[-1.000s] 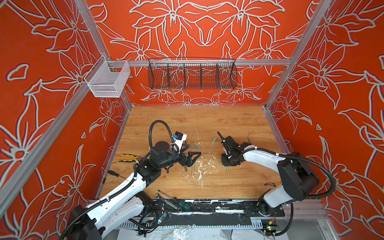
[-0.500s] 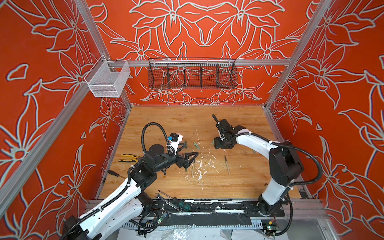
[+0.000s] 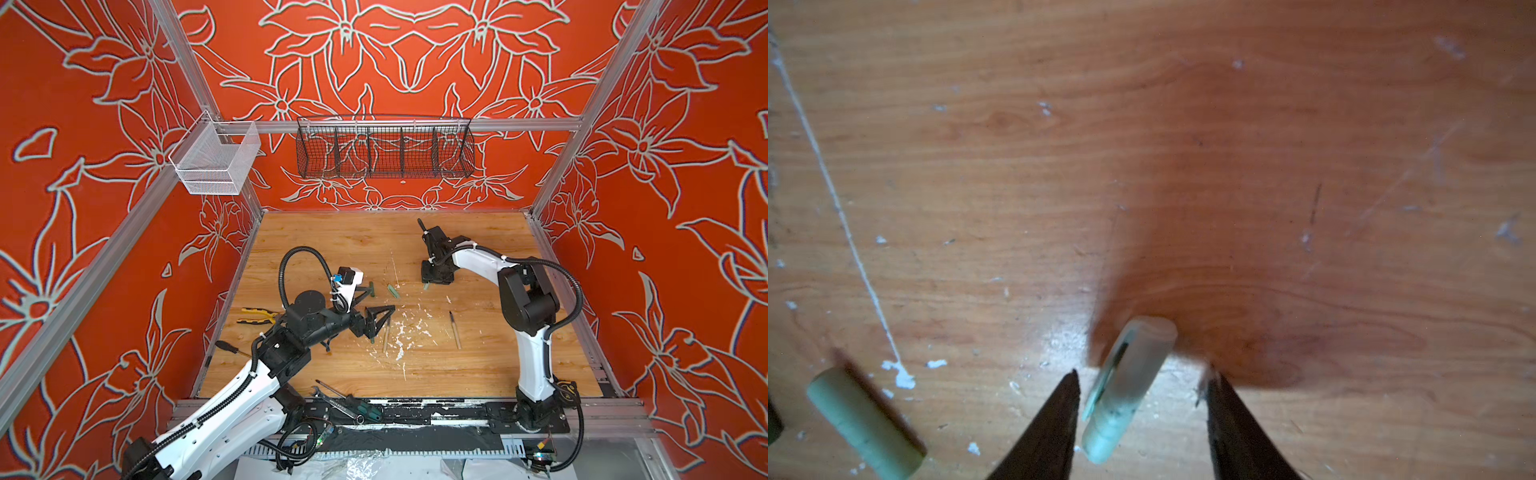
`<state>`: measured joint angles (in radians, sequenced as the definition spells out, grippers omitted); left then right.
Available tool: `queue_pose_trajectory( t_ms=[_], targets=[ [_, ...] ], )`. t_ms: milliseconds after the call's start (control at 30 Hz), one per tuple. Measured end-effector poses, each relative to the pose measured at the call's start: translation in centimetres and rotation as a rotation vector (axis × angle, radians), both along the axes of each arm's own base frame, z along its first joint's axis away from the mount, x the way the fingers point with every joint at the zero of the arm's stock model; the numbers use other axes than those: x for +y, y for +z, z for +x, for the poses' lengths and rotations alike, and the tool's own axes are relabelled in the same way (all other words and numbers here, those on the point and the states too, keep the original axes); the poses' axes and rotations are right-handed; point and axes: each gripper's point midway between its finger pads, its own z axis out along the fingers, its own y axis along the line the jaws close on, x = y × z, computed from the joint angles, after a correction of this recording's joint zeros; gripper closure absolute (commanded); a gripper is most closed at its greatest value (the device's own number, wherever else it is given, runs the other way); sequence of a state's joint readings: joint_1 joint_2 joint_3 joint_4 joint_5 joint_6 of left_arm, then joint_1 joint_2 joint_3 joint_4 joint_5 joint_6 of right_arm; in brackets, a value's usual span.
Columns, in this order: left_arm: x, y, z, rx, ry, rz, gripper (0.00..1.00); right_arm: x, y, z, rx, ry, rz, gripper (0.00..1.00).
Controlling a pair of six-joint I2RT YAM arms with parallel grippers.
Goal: Insert the pens into the pen caps
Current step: 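Lower the right gripper onto a light green cap and grasp it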
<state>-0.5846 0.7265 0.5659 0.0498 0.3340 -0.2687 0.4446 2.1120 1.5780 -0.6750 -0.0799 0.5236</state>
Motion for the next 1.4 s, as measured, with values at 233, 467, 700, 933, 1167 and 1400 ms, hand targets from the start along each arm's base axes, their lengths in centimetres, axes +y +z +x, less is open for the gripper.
queue_pose_trajectory(
  t_ms=[233, 467, 700, 933, 1167, 1400],
  targets=[
    [0.0, -0.2, 0.0, 0.005, 0.0, 0.004, 0.03, 0.7, -0.1, 0.4, 0.003, -0.001, 0.032, 0.61],
    [-0.1, -0.4, 0.1, 0.014, 0.0, 0.01, 0.03, 1.4, -0.1, 1.4, -0.009, -0.002, 0.047, 0.67],
    [0.0, -0.5, 0.1, 0.017, 0.0, 0.012, 0.03, 1.9, -0.1, 2.1, -0.022, -0.001, 0.067, 0.74],
    [0.0, -0.5, 0.1, 0.017, 0.0, 0.012, 0.03, 1.9, -0.1, 2.1, -0.023, 0.007, 0.067, 0.75],
    [-0.2, -0.8, 0.2, 0.026, -0.001, 0.018, 0.03, 1.9, -0.1, 2.0, -0.023, 0.034, 0.063, 0.74],
    [-0.6, -1.8, 0.7, 0.055, -0.008, 0.034, 0.03, 2.0, -0.2, 1.8, -0.002, 0.072, 0.051, 0.75]
  ],
)
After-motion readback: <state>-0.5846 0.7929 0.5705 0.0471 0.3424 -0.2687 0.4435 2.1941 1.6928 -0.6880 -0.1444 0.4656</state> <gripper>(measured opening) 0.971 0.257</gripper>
